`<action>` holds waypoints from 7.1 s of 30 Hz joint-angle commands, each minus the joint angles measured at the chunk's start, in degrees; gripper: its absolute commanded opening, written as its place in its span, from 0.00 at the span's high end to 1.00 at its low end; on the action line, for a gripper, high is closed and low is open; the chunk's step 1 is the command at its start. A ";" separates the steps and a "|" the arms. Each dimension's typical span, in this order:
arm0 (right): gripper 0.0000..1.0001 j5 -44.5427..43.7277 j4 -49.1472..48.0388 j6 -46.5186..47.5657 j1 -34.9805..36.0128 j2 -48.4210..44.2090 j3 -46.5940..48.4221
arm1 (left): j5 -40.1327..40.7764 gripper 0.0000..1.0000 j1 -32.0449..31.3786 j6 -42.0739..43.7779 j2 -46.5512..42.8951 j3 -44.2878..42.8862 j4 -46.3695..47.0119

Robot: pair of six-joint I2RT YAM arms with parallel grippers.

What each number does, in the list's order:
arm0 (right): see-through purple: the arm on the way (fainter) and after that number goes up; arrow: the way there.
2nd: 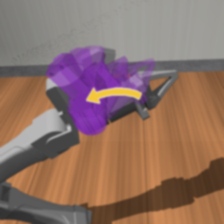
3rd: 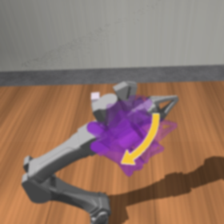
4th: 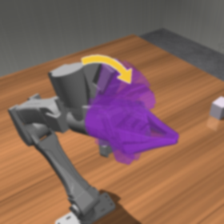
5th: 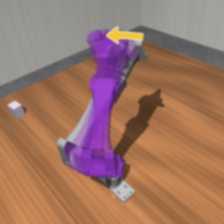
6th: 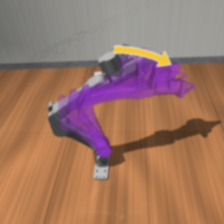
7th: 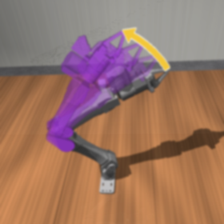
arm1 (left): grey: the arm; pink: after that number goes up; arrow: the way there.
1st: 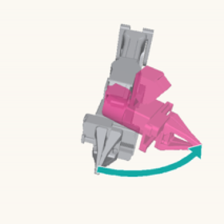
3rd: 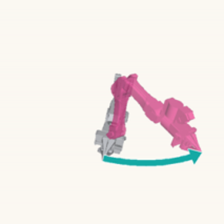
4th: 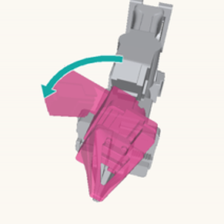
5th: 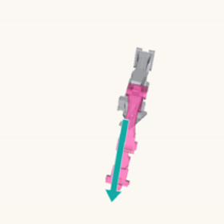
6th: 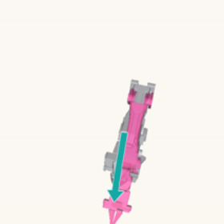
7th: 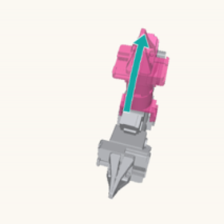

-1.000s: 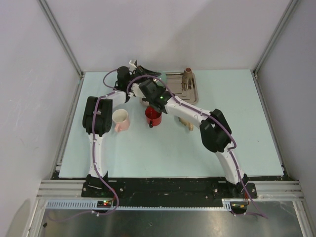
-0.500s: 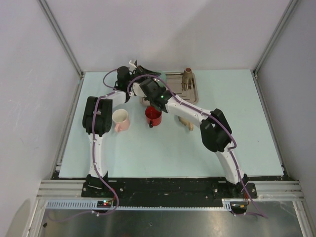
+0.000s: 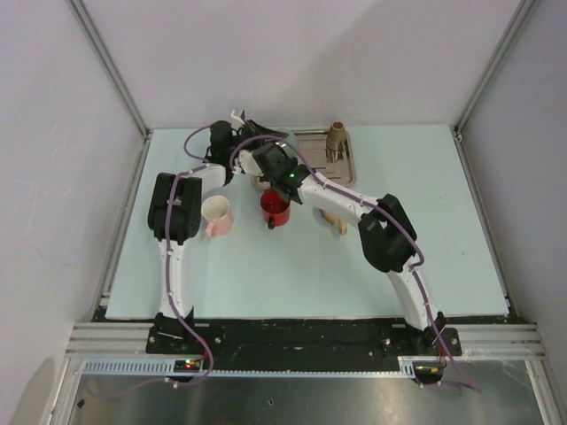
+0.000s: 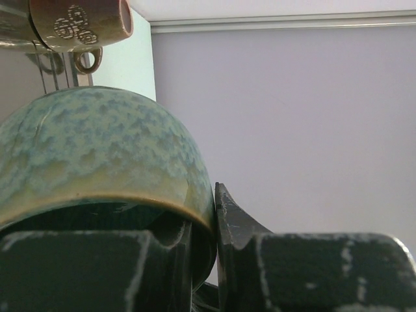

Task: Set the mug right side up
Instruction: Turn over the cup on the tray, then place the cup at the center of the board.

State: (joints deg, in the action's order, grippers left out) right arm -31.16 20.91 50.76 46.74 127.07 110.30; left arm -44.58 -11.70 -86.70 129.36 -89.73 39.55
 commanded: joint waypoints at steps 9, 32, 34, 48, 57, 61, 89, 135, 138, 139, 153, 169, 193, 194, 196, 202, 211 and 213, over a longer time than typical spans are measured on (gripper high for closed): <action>1.00 12.34 -7.52 -5.75 -3.31 -8.24 -7.45 | -0.46 0.72 0.53 -0.57 -4.76 -1.37 7.56; 1.00 22.66 -2.80 -11.91 -7.71 -8.66 -4.07 | -0.39 0.39 0.55 -1.87 -3.13 -2.08 9.35; 1.00 22.75 -2.84 -12.18 -8.09 -8.47 -3.83 | -0.26 0.36 0.65 -1.94 -3.14 -2.10 9.46; 1.00 22.84 -2.81 -13.70 -9.18 -8.11 -2.62 | 0.03 0.02 2.41 -2.15 -5.07 -1.13 10.08; 1.00 21.22 -3.72 -14.12 -10.32 -8.14 -2.57 | -0.04 0.00 4.31 -2.30 -7.90 0.33 10.20; 1.00 21.23 -4.12 -14.93 -10.83 -8.27 -2.56 | -0.43 0.00 5.33 -1.99 -8.84 1.57 10.20; 1.00 29.59 -7.60 -23.00 -22.76 -14.37 -11.94 | -2.74 0.00 11.12 7.75 -14.49 5.41 4.63; 1.00 26.77 -14.85 -32.19 -36.71 -42.23 -35.37 | -0.12 0.00 17.83 42.53 -30.62 14.61 -29.09; 1.00 26.92 -16.09 -32.57 -37.72 -43.95 -39.25 | 0.88 0.00 17.82 47.61 -32.60 14.62 -33.55; 1.00 26.88 -16.70 -32.57 -37.97 -44.33 -40.45 | 0.97 0.00 17.79 49.09 -33.47 14.65 -35.01; 1.00 25.61 -25.36 -32.61 -40.45 -46.11 -51.47 | 0.12 0.00 19.45 59.57 -45.03 18.34 -47.85; 1.00 24.04 -32.55 -34.02 -40.75 -43.77 -55.61 | 0.61 0.00 20.23 61.21 -50.42 21.83 -49.58; 1.00 33.87 -8.04 -30.28 -42.20 -50.17 -67.51 | 0.79 0.00 20.36 62.04 -53.03 23.11 -49.66; 1.00 34.53 -7.26 -30.20 -42.45 -50.04 -67.59 | 0.75 0.00 20.34 62.06 -53.10 23.24 -49.66; 1.00 36.04 -5.94 -29.73 -42.90 -49.82 -67.70 | 0.71 0.00 20.32 62.04 -53.41 23.45 -49.70; 1.00 38.46 -3.50 -28.72 -43.41 -49.61 -68.11 | 0.71 0.00 20.32 62.23 -54.32 23.82 -49.72; 1.00 39.56 -0.91 -28.19 -44.33 -49.16 -68.47 | 0.78 0.00 20.35 62.56 -54.91 24.46 -49.74; 0.93 39.59 -0.35 -28.09 -44.53 -49.12 -68.60 | 0.76 0.00 20.37 62.56 -54.92 24.55 -49.70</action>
State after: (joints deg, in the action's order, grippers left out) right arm 6.13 15.66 21.28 2.46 77.36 42.92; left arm -43.68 8.19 -25.82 76.79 -65.36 -11.07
